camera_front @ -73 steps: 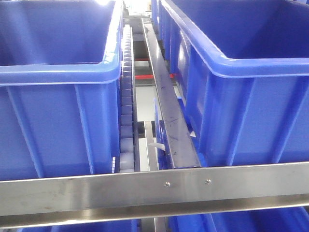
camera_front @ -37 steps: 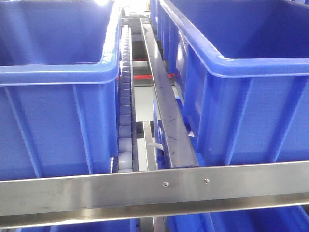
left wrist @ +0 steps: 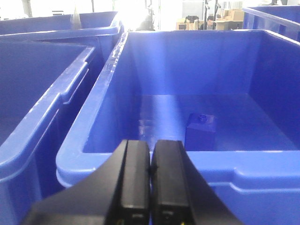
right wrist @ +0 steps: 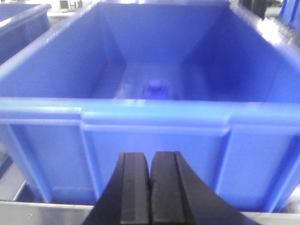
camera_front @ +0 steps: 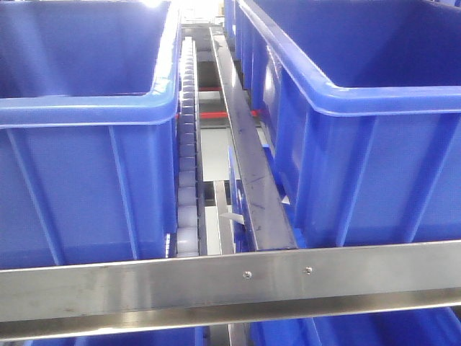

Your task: Pick and sort blue part to right shelf

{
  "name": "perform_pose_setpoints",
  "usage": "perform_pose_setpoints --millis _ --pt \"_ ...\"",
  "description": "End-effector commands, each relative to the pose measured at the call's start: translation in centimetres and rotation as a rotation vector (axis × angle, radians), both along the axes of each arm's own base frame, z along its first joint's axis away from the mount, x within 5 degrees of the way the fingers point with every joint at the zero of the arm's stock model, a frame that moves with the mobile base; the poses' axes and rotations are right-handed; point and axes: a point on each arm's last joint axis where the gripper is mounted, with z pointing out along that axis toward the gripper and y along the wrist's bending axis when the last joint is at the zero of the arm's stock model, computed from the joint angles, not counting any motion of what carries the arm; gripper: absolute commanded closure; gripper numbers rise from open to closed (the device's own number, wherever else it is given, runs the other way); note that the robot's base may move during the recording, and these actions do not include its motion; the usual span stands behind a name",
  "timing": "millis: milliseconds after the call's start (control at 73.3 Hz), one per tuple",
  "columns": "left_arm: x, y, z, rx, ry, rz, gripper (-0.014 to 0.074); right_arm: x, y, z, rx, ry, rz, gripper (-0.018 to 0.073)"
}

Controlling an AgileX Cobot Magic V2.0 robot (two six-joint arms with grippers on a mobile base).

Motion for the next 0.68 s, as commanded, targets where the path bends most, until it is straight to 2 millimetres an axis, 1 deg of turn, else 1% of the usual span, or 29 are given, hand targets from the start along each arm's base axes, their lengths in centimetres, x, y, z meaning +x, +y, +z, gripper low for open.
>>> perform_pose_setpoints --millis 0,669 --pt "-0.13 -0.04 0.15 -0.004 -0.090 -0.004 0.0471 -0.34 -0.04 1.76 0.020 -0.147 -0.001 0.0502" --pt "-0.13 -0.04 0.15 -0.004 -0.090 -0.004 0.0472 -0.34 -0.04 1.76 0.020 -0.147 -0.001 0.0502"
